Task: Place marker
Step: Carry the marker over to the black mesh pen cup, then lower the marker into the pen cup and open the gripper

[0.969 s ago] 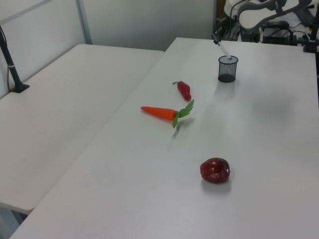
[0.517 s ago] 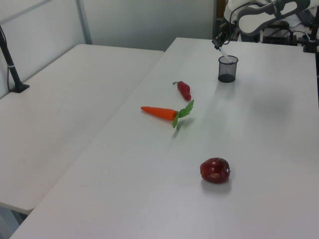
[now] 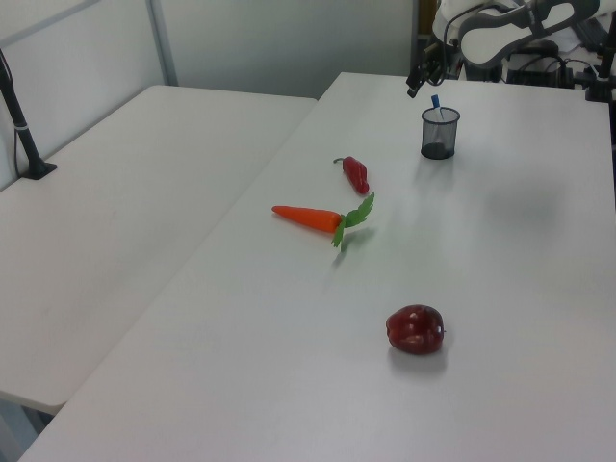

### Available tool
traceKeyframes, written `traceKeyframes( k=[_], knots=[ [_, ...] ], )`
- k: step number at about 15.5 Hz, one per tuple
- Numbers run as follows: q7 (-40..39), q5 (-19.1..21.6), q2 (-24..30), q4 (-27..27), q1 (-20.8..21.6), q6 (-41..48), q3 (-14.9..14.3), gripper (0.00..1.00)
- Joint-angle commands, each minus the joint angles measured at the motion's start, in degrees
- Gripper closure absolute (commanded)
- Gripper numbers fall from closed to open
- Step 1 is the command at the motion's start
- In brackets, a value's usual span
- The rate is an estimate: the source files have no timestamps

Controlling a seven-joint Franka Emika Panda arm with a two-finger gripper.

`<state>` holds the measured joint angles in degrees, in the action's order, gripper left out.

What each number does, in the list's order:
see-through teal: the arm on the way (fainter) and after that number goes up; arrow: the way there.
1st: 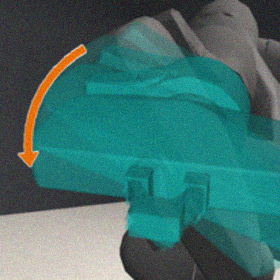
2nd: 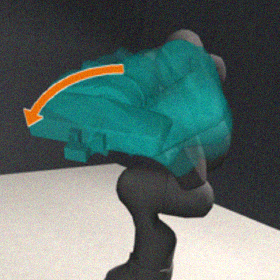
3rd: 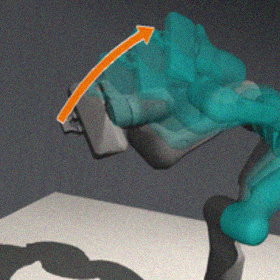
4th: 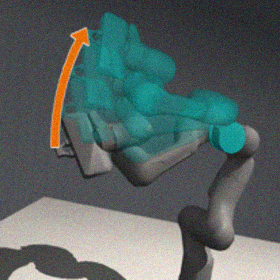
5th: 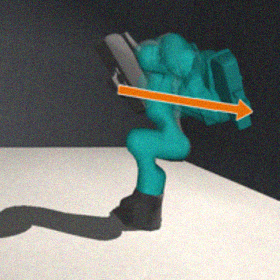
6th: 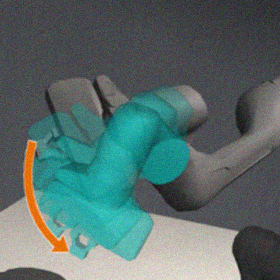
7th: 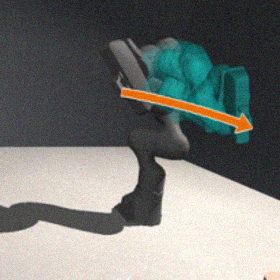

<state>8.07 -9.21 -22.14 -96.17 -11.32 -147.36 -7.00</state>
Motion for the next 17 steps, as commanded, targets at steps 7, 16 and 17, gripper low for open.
traceKeyframes(
  k=[7,16,17],
  knots=[
    [0.2,-0.5,8.0,1.8,10.2,14.6,0.8,0.00],
    [-5.8,4.9,18.6,2.7,21.3,43.8,2.0,0.00],
    [-6.0,5.9,19.8,2.7,21.3,46.4,2.0,0.00]
  ],
)
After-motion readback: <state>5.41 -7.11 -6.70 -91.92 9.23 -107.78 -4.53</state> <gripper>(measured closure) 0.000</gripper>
